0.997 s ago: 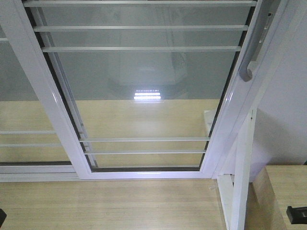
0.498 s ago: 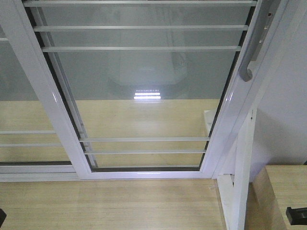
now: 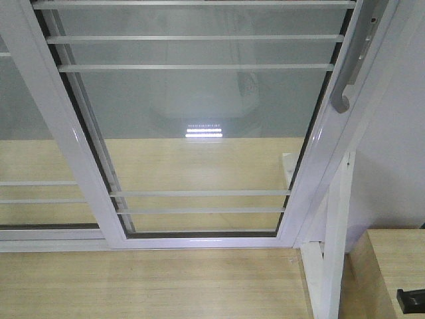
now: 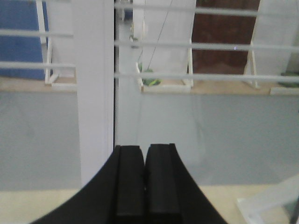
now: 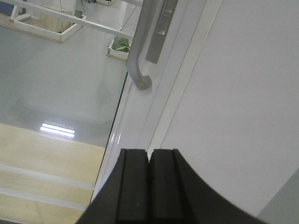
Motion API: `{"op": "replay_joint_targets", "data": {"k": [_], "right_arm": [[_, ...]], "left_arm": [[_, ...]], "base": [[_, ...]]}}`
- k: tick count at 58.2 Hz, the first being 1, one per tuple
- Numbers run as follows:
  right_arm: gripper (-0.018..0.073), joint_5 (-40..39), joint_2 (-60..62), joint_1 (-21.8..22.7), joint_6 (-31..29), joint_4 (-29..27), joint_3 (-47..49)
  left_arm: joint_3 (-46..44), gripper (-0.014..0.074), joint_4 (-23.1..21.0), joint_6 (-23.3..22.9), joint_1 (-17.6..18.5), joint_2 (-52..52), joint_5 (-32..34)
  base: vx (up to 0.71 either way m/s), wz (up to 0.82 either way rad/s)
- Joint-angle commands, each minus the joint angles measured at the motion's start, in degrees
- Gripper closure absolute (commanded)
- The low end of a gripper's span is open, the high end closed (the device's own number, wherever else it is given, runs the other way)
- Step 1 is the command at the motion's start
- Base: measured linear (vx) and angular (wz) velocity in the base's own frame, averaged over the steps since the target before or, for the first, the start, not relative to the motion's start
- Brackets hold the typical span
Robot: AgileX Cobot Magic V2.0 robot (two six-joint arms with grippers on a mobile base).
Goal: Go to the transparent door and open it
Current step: 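Stop in front of the glass door near its silver handle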
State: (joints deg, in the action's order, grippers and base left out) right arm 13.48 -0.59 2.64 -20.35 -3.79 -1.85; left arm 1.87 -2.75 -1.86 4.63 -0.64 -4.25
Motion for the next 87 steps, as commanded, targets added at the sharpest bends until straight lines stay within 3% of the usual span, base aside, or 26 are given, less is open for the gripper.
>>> {"op": "replay_joint_targets", "data": {"k": [1, 12, 26, 34, 40, 58, 72, 87], "right_arm": [[0.0565, -4.8, -0.9, 0.2, -1.1, 0.4, -0.1], [0.0565, -4.8, -0.9, 0.2, -1.1, 0.4, -0.1], [0.0565, -5.9, -0.9, 0.2, -0.5, -0.1, -0.1], [0.0565, -9.7, -0.9, 0.2, 6.7, -9.5, -0.1], [0.0565, -13.0, -0.9, 0.2, 7.9, -14.2, -0.1], [0.0565, -17.6, -1.0, 0.2, 7.9, -16.5, 1.8], [0.0565, -9.4, -9.6, 0.2, 2.1, -14.4, 17.0], [0.0565, -8.0, -34.8, 0.2, 1.9, -14.6, 36.5]], "left_arm": [[0.3, 0.0603, -0.1, 0.1, 0.0, 0.4, 11.1], [0.3, 0.0603, -0.1, 0.1, 0.0, 0.4, 16.2], [0.3, 0.0603, -0.1, 0.1, 0.0, 0.4, 16.2], [0.3, 0.0603, -0.1, 0.1, 0.0, 0.4, 16.1], [0.3, 0.0603, -0.1, 0.1, 0.0, 0.4, 16.1], [0.2, 0.0603, -0.8, -0.6, 0.0, 0.4, 16.5], [-8.0, 0.0603, 0.0, 1.1, 0.0, 4.2, 13.2], [-24.3, 0.0603, -0.2, 1.1, 0.0, 31.6, 14.3]], "base": [[0.0, 0.0], [0.0, 0.0], [0.0, 0.0], [0.0, 0.0], [0.0, 0.0], [0.0, 0.0], [0.0, 0.0], [0.0, 0.0]]}}
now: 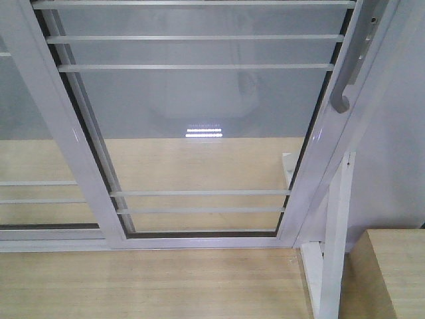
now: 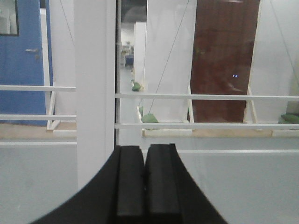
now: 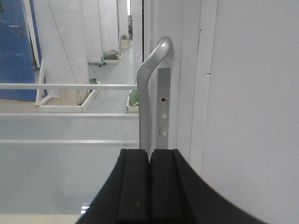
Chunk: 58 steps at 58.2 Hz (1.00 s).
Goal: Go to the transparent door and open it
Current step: 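Stop in front of the glass door near its silver handle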
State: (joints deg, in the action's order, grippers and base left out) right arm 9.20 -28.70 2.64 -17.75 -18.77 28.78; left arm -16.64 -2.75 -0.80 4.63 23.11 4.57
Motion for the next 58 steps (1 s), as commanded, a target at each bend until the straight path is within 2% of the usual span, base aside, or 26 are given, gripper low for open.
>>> {"op": "replay_joint_targets", "data": {"k": [1, 11, 20, 27, 47, 58], "right_arm": [[0.0565, -3.7, -7.3, 0.2, -0.7, 0.4, 6.7], [0.0565, -5.3, -20.0, 0.2, -0.7, 0.4, 13.9], [0.0565, -8.5, -26.3, 0.2, -0.7, 0.2, 15.0], [0.0565, -8.2, -29.6, 0.2, -0.5, 0.2, 15.0], [0.0564, -9.6, -34.0, 0.2, -0.5, 0.2, 15.0], [0.0551, -12.3, -34.0, 0.2, -0.5, 0.2, 15.0]], "left_arm": [[-6.6, 0.0603, -0.2, 0.0, 0.0, 9.5, 6.1], [-16.0, 0.0603, -0.2, 0.0, 0.0, 26.3, 10.3], [-21.4, 0.0603, -0.2, -0.2, 0.0, 34.8, 14.1], [-22.0, 0.0603, -0.2, -0.2, 0.0, 37.0, 15.9], [-22.0, 0.0599, -0.2, -0.1, 0.0, 37.3, 14.9], [-22.0, 0.0554, 0.0, 0.4, 0.0, 37.5, 15.0]], "base": [[0.0, 0.0], [0.0, 0.0], [0.0, 0.0], [0.0, 0.0], [0.0, 0.0], [0.0, 0.0]]}}
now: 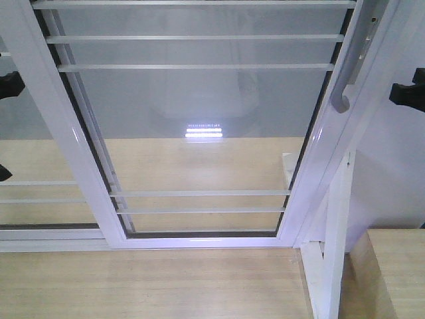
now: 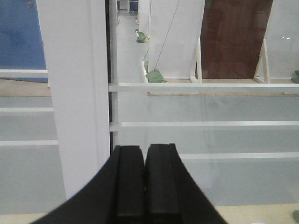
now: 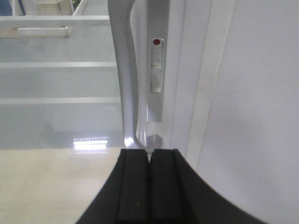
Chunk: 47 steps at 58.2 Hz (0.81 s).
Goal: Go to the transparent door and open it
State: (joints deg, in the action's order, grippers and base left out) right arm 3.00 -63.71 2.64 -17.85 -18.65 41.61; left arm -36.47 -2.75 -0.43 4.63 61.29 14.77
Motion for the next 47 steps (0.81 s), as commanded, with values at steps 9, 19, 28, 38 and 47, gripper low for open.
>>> {"op": "replay_joint_targets", "data": {"k": [9, 19, 28, 38, 47], "right_arm": [[0.049, -6.7, 1.0, 0.2, -0.4, 0.0, 2.2], [0.033, -7.7, 1.0, 0.2, -0.4, 0.0, 2.2], [0.0169, -10.4, 1.0, 0.2, -0.4, 0.2, 2.2], [0.0114, -15.2, 0.3, 0.2, -0.2, 0.2, 2.2], [0.0121, -20.0, -3.0, 0.2, -0.2, 0.3, 2.2]], "left_arm": [[-2.2, 0.0464, 0.0, 0.1, 0.0, 0.2, 5.2], [-2.2, 0.0314, -0.1, 0.1, 0.0, 2.8, 5.2], [-2.2, 0.0219, -0.1, 0.1, 0.0, 4.8, 5.3], [-2.2, 0.0209, -0.1, 0.1, 0.0, 6.1, 6.8], [-2.2, 0.021, -0.1, 0.1, 0.0, 6.7, 9.5]], "base": [[0.0, 0.0], [0.0, 0.0], [0.0, 0.0], [0.0, 0.0], [0.0, 0.0]]}}
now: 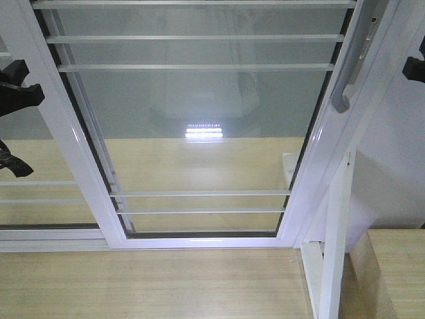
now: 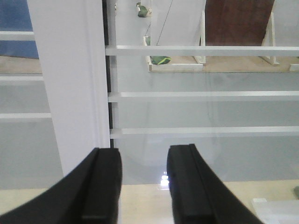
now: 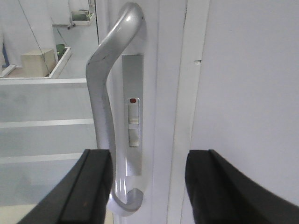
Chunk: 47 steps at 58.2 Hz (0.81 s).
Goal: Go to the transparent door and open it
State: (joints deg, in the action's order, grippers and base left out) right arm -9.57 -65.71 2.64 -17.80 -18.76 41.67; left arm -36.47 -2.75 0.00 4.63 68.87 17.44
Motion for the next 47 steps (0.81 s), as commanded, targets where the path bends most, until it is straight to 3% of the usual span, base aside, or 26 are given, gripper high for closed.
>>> {"op": "replay_joint_targets", "data": {"k": [1, 18, 35, 39, 47], "right_arm": [[0.0122, -7.8, -1.2, 0.2, -0.2, 0.4, 2.1], [0.0122, -17.2, -9.9, 0.2, 3.5, 2.7, 2.1], [0.0122, -30.5, -19.1, 0.2, 23.8, 26.3, 3.5], [0.0122, -31.2, -21.6, 0.2, 26.5, 29.2, 5.2], [0.0122, -31.7, -25.9, 0.2, 28.2, 29.7, 8.6]], "left_arm": [[-2.2, 0.021, -0.1, -0.4, 0.0, -0.8, 7.1], [-2.2, 0.021, -0.1, -0.4, 0.0, -0.5, 8.5], [-2.2, 0.021, -0.1, -0.4, 0.0, -0.5, 8.5], [-2.2, 0.021, -0.1, -0.4, 0.0, -0.5, 8.5], [-2.2, 0.021, -0.1, -0.4, 0.0, -0.5, 8.5]], "base": [[0.0, 0.0], [0.0, 0.0], [0.0, 0.0], [0.0, 0.0], [0.0, 0.0]]}}
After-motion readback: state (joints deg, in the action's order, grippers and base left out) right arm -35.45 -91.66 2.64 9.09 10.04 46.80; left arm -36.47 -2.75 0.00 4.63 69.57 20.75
